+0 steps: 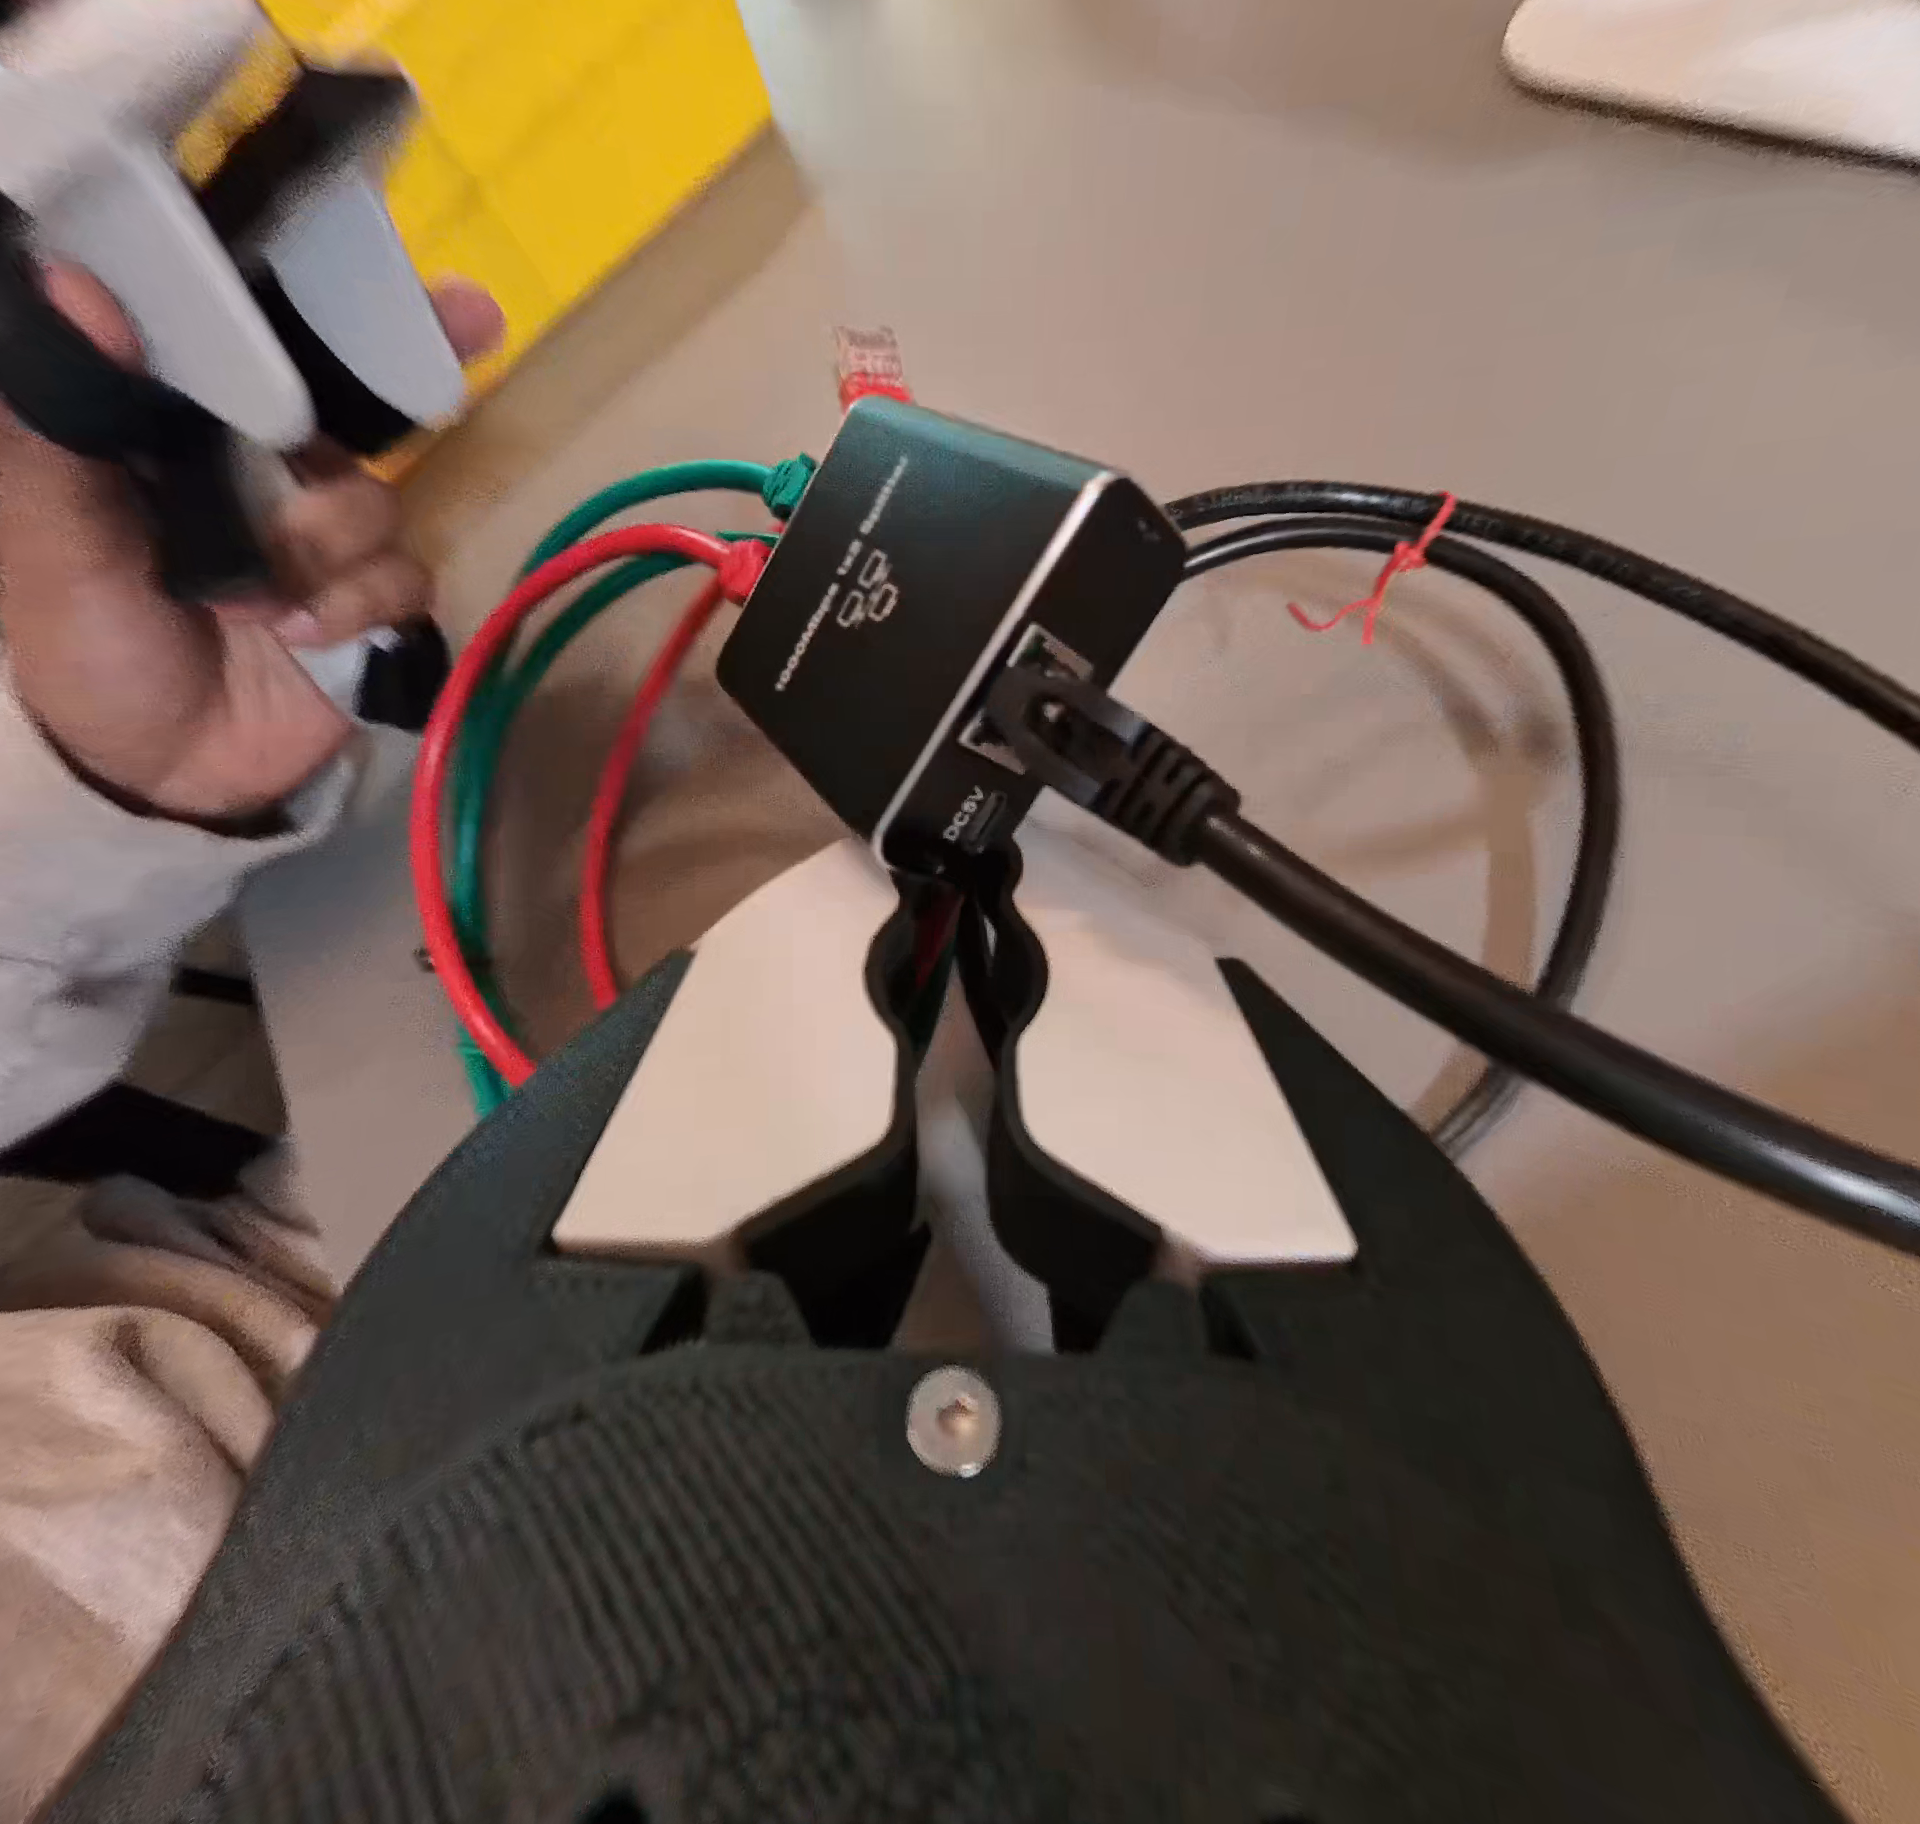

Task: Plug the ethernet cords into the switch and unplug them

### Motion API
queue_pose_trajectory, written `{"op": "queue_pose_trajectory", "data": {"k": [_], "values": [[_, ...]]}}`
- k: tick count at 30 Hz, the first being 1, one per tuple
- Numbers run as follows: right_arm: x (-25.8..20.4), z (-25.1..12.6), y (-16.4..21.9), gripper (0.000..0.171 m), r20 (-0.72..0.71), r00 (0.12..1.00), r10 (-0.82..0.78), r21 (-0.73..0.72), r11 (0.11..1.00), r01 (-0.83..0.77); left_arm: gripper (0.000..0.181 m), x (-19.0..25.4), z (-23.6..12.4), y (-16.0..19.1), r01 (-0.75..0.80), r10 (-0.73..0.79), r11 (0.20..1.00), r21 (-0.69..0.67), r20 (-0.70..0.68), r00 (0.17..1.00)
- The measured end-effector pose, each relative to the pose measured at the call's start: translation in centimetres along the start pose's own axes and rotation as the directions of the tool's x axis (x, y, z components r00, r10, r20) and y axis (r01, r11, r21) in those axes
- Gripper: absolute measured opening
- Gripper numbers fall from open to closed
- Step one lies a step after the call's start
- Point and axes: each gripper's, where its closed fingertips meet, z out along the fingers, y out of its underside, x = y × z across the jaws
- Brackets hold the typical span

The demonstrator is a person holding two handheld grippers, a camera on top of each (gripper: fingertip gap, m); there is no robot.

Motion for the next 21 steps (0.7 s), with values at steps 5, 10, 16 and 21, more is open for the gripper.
{"op": "queue_pose_trajectory", "data": {"k": [5,10,16,21], "values": [[-0.8,-4.8,-4.8,0.009,0.011,1.0,0.016,0.22,0.975,-0.019,0.03,-0.5,0.0,0.0,0.039,-0.039,0.999,0.005,0.006,0.999],[-0.7,-12.1,-10.0,0.009,-0.015,0.999,0.037,0.447,0.894,-0.026,0.03,-0.8,0.1,0.2,0.071,-0.071,0.997,0.0,0.005,0.997],[2.9,-23.4,-12.4,0.009,-0.245,0.967,0.064,0.579,0.81,0.094,0.03,-0.9,0.1,0.4,0.089,-0.089,0.996,-0.007,0.002,0.996],[8.7,-32.5,-9.5,0.009,-0.531,0.817,0.224,0.587,0.793,0.165,0.03,-0.7,0.2,0.7,0.096,-0.096,0.995,-0.019,-0.002,0.995]]}}
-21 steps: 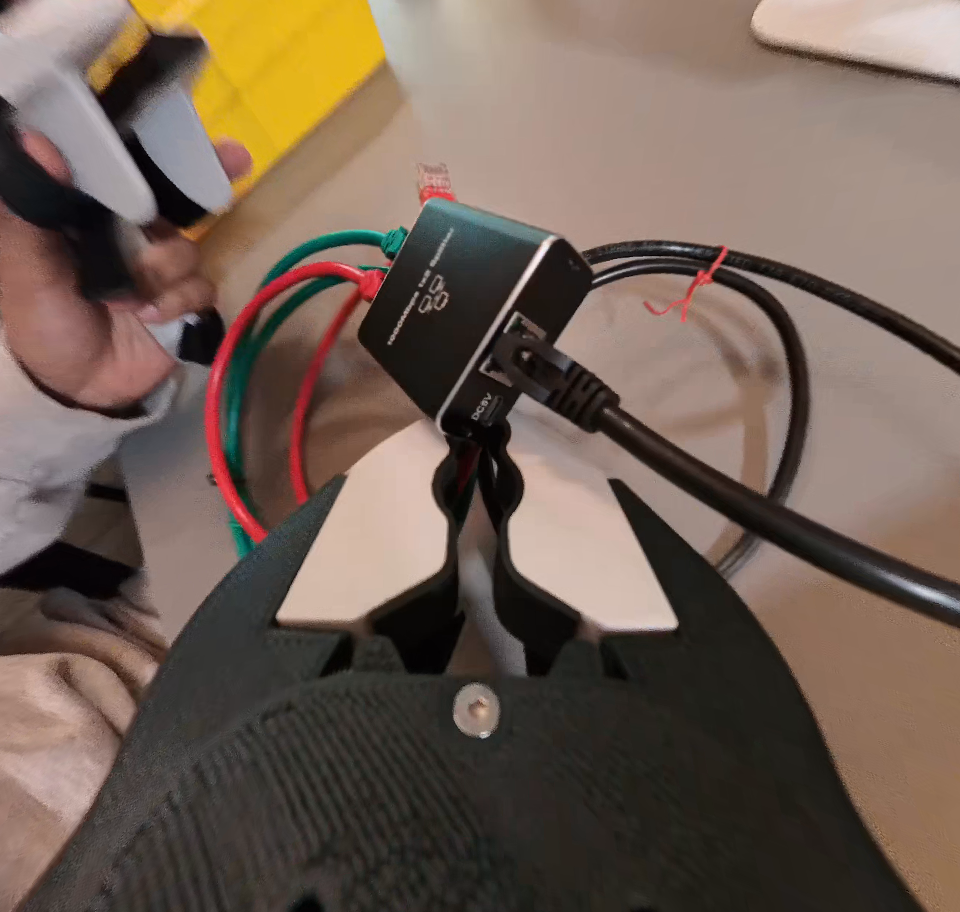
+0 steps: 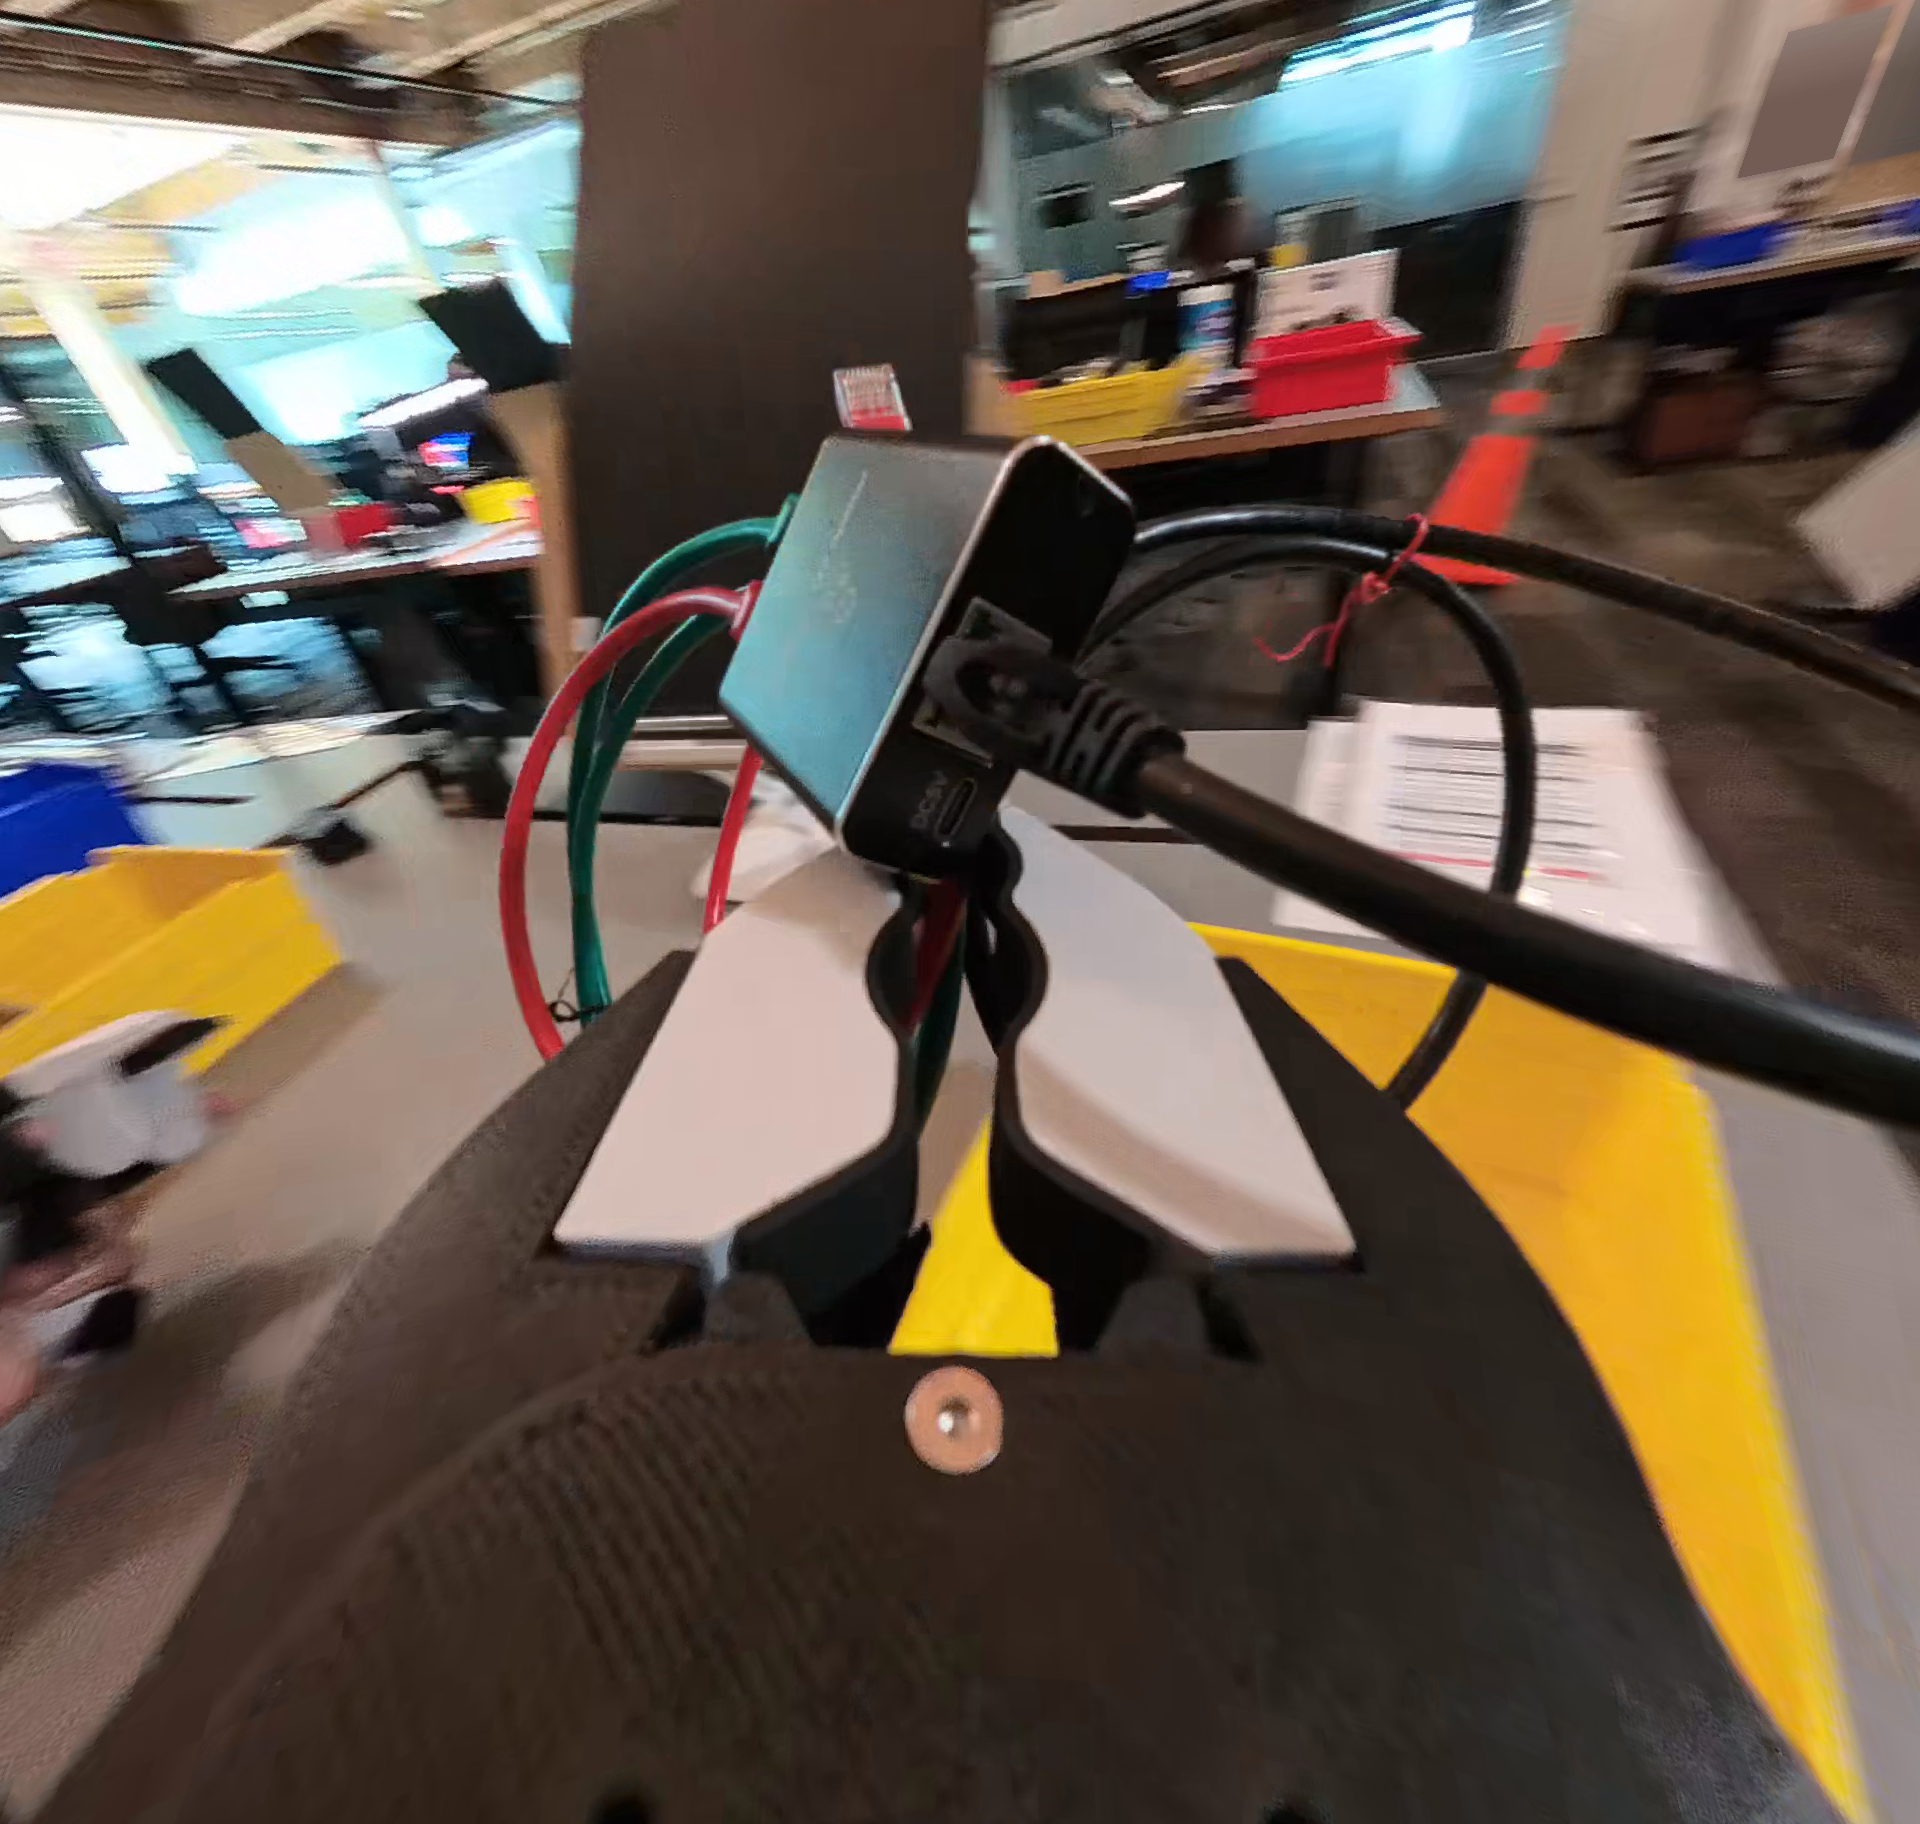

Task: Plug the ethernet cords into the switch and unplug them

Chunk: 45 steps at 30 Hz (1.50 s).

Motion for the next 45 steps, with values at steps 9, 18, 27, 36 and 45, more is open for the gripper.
{"op": "queue_pose_trajectory", "data": {"k": [9,18,27,36,45], "values": [[9.7,-4.7,0.8,0.009,-0.32,0.896,-0.31,-0.185,0.947,0.261,0.03,0.2,0.2,0.5,0.001,-0.001,1.0,-0.022,-0.006,1.0],[8.0,-3.8,6.6,0.01,-0.007,0.745,-0.667,-0.504,0.646,0.574,0.03,0.1,0.2,0.7,0.025,-0.026,0.999,-0.029,-0.009,1.0],[4.2,-1.3,11.5,0.01,0.26,0.799,-0.542,-0.458,0.66,0.596,0.03,0.2,0.3,1.0,0.031,-0.032,0.999,-0.041,-0.014,0.999],[4.8,-0.7,11.0,0.01,0.228,0.854,-0.468,-0.382,0.764,0.52,0.03,0.2,0.3,1.2,0.048,-0.049,0.998,-0.049,-0.017,0.999],[5.6,-0.5,11.1,0.01,0.2,0.881,-0.429,-0.382,0.794,0.473,0.031,0.0,0.4,1.4,0.08,-0.082,0.995,-0.055,-0.02,0.996]]}}
